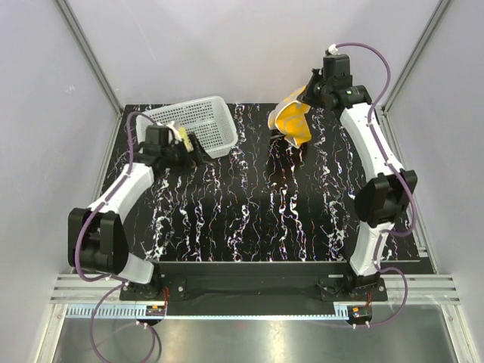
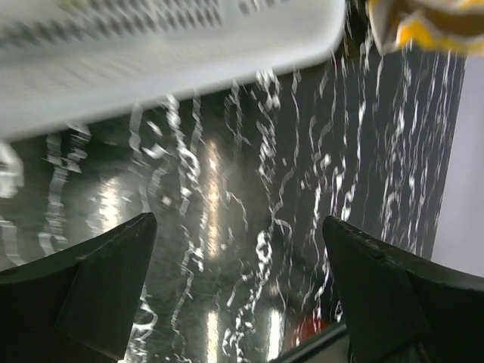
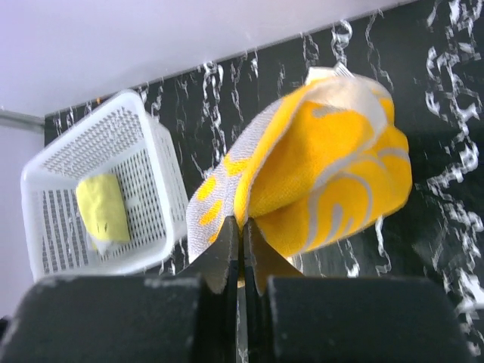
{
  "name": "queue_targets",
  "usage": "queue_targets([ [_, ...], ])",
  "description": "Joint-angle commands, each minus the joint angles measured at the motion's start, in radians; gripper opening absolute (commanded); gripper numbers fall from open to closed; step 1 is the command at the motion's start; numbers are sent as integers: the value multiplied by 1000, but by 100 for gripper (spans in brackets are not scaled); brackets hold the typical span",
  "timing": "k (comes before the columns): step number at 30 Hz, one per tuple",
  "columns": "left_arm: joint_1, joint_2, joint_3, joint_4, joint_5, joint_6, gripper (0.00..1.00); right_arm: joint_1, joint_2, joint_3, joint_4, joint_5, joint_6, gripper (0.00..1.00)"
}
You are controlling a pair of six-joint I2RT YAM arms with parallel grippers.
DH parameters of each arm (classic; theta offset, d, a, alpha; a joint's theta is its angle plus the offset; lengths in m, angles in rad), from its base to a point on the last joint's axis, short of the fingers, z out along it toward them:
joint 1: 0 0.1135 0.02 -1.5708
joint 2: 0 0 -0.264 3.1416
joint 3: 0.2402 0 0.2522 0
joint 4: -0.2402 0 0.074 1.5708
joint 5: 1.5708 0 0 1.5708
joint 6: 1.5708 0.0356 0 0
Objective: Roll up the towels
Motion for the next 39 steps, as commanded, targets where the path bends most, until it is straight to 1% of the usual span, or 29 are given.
queue_targets([
  [1,-53,-11,-62,99,4,-30,97,11,-118,-121,-87,-31,-13,0],
  [2,-56,20,-82,111,6,-31,97,9,-141,-157,-85,-34,-1,0],
  [3,-56,38,-84,117,1,-30,97,11,-193,-233,-75,-38,5,0],
  [5,-56,99,-58,117,-22,-17,96,11,-242,-315,-55,-43,25,0],
  [6,-56,122,-42,114,-26,-8,96,12,-293,-390,-43,-55,30,0],
  [9,-56,199,30,94,-52,12,96,23,-360,-484,-35,-63,39,0],
  [13,-53,309,137,56,-91,35,96,41,-422,-564,-48,-55,35,0],
  [16,-47,349,188,29,-120,53,95,52,-469,-637,-73,-17,45,0],
  [19,-16,365,208,22,-138,59,95,54,-529,-734,-88,41,71,0],
  [23,12,362,218,7,-140,70,95,52,-601,-847,-87,47,93,0],
  [26,-24,288,171,53,-115,88,93,52,-638,-935,-87,46,107,0],
  [27,-68,262,144,61,-117,90,92,52,-640,-947,-88,46,110,0],
  [28,-94,215,124,71,-115,92,92,52,-641,-959,-94,47,114,2],
  [31,-212,149,44,134,-74,95,92,54,-658,-1021,-99,47,125,13],
  [32,-240,141,22,151,-63,90,92,54,-669,-1039,-98,47,130,21],
  [33,-286,135,-19,182,-57,79,92,52,-673,-1074,-95,46,134,25],
  [35,-323,129,-64,212,-54,58,92,54,-687,-1123,-93,46,153,32],
  [38,-364,150,-124,258,-51,27,91,52,-690,-1179,-82,46,168,35],
  [39,-375,159,-137,263,-46,24,90,52,-693,-1191,-81,44,171,33],
])
